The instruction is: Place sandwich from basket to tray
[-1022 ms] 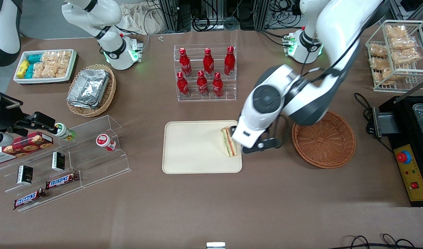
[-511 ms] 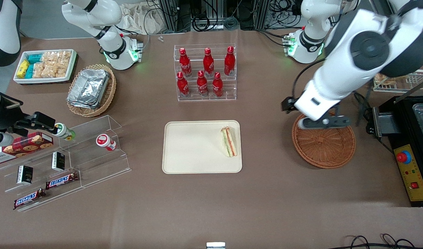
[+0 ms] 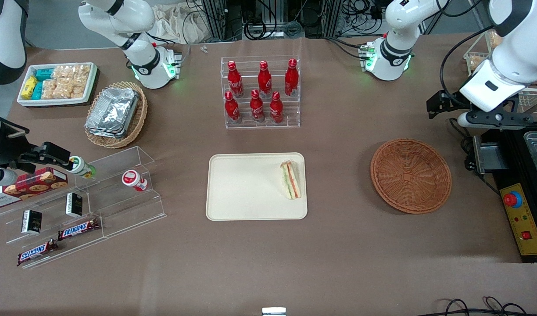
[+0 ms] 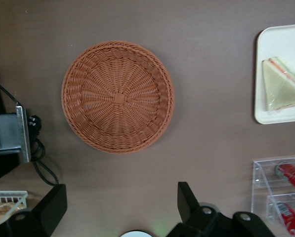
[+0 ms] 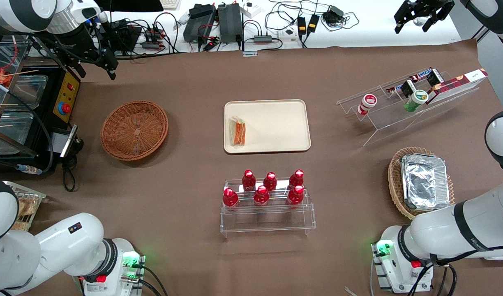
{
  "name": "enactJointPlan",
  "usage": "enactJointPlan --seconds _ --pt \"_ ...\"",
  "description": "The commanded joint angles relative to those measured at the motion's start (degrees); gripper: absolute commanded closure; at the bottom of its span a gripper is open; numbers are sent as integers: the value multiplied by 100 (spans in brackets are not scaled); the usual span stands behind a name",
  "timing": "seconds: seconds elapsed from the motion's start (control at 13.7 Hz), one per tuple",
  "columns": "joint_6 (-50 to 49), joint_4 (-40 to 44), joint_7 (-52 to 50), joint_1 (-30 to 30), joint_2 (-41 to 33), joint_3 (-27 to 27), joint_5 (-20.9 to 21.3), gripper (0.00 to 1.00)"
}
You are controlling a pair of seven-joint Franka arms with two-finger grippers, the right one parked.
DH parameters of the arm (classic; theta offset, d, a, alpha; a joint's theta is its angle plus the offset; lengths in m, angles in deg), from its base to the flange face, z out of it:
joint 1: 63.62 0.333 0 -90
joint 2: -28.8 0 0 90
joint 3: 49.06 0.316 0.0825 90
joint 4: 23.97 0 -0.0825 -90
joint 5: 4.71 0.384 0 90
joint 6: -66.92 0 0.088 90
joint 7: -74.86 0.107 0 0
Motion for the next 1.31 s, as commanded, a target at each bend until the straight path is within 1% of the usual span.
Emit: enactJointPlan --seconds 0.0,0.15,0.36,0.73,0.8,0.88,0.95,1.02,1.09,1.17,1.24 --pt "199 -191 428 61 -96 254 -123 1" --pt "366 -199 437 61 -7 264 -80 1" --pt "384 -164 437 201 54 264 -53 1" --pt "471 -190 419 228 142 264 -36 1" --pt "507 -208 437 376 142 247 -18 1" --pt "498 -208 463 325 142 281 -18 1" --pt "507 -234 464 -101 142 621 52 1" --pt "507 -252 455 -811 203 1390 218 1" --pt "516 -304 463 -1401 221 1998 272 1" --pt "594 -435 455 -1763 204 2317 290 1" --pt "751 -636 455 -1984 152 2451 325 1"
